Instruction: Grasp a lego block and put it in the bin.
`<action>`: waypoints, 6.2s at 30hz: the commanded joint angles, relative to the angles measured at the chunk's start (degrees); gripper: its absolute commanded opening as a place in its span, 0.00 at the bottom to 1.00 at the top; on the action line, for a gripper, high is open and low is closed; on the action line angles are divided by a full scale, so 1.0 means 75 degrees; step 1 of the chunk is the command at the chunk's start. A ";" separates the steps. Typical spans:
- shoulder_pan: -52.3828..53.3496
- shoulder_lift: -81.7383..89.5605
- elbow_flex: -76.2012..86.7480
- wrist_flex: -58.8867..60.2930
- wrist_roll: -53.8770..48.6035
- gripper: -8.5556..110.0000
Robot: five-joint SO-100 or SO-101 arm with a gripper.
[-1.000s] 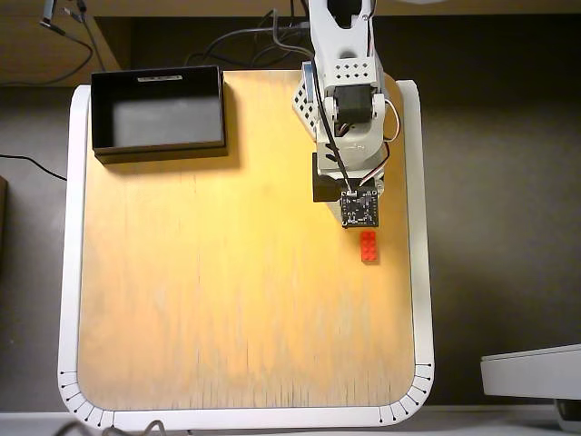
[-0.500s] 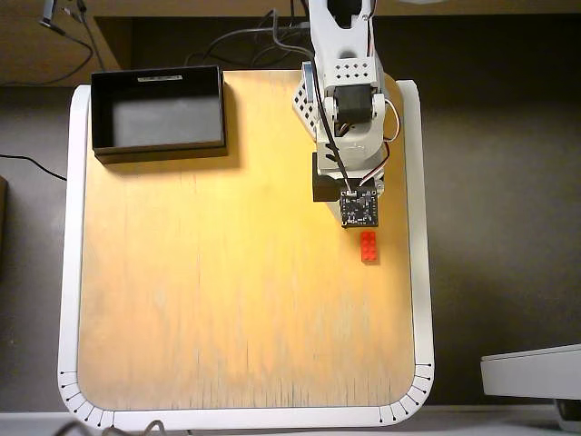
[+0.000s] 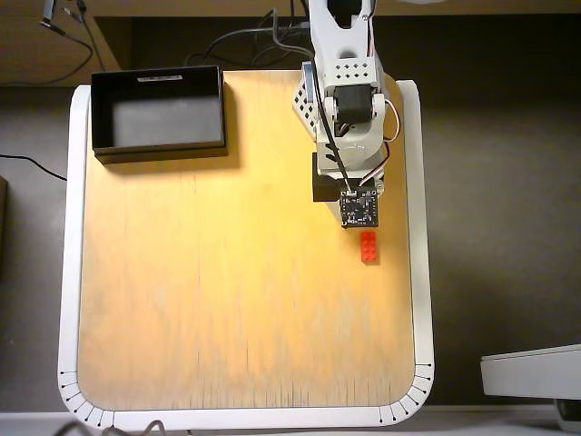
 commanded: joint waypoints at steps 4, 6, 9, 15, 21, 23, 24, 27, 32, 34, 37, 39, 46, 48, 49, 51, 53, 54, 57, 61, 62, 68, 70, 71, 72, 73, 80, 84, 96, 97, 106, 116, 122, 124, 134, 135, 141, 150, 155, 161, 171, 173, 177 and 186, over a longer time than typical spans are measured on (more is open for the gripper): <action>-0.0129 0.0727 0.1195 -0.0012 -0.0023 0.08; -0.0129 0.0727 0.1195 -0.0012 -0.0023 0.08; -0.0129 0.0727 0.1195 -0.0012 -0.0023 0.08; -0.0129 0.0727 0.1195 -0.0012 -0.0023 0.08; -0.0129 0.0727 0.1195 -0.0012 -0.0023 0.08; -0.0129 0.0727 0.1195 -0.0012 -0.0023 0.08; -0.0129 0.0727 0.1195 -0.0012 -0.0023 0.08; -0.0129 0.0727 0.1195 -0.0012 -0.0023 0.08; -0.0129 0.0727 0.1195 -0.0012 -0.0023 0.08; -0.0129 0.0727 0.1195 -0.0012 -0.0023 0.08; -0.0129 0.0727 0.1195 -0.0012 -0.0023 0.08; -0.0129 0.0727 0.1195 -0.0012 -0.0023 0.08; -0.0129 0.0727 0.1195 -0.0012 -0.0023 0.08; -0.0129 0.0727 0.1195 -0.0012 -0.0023 0.08; -0.0129 0.0727 0.1195 -0.0012 -0.0023 0.08; -0.0129 0.0727 0.1195 -0.0012 -0.0023 0.08; -0.0129 0.0727 0.1195 -0.0012 -0.0023 0.08; -0.0129 0.0727 0.1195 -0.0012 -0.0023 0.08; -0.0129 0.0727 0.1195 -0.0012 -0.0082 0.08; -0.0129 0.0727 0.1195 -0.0012 -0.0434 0.08; -0.0129 0.0727 0.1195 -0.0012 -0.0434 0.08; -0.0141 0.0727 0.1195 -0.0012 -0.0457 0.08; -0.0141 0.0727 0.1195 -0.0012 -0.0539 0.08; -0.0164 0.0727 0.1195 -0.0012 -0.0598 0.08; -0.0164 0.0715 0.1195 -0.0012 -0.0562 0.08; -0.0164 0.0703 0.1195 -0.0012 -0.0445 0.08; -0.0082 0.0398 0.0516 -0.0012 0.0645 0.08; -0.0082 -0.0223 -0.0387 -0.0012 0.0879 0.08; -0.0105 -0.3199 -0.3586 0.0434 0.1031 0.08; -0.0117 -0.3410 -0.3844 0.0480 0.1043 0.08; 0.0129 -0.5988 -0.6398 0.1031 0.1312 0.11; 0.0434 -0.7805 -0.8344 0.2203 0.1934 0.21; 0.0199 -0.7805 -0.8344 0.2203 0.1898 0.24; 0.0059 -0.7840 -0.8344 0.2191 0.1652 0.24; -0.0527 -0.9164 -0.8332 0.1465 -0.0176 0.26; -0.0539 -0.9340 -0.8332 0.1207 -0.0234 0.26; -0.0809 -1.0195 -0.8332 -0.0117 -0.0387 0.26; -0.1160 -1.0535 -0.8133 -0.0340 -0.0855 0.26; -0.1184 -1.0570 -0.7676 -0.0762 -0.0914 0.26; -0.1031 -1.0570 -0.7406 -0.0820 -0.0773 0.26; -0.0563 -1.0570 -0.6539 -0.1570 -0.0328 0.26; -0.0539 -1.0582 -0.6504 -0.1594 -0.0316 0.26; -0.0457 -1.0582 -0.6398 -0.1676 -0.0316 0.26; -0.0047 -1.0641 -0.6047 -0.2074 0.0000 0.26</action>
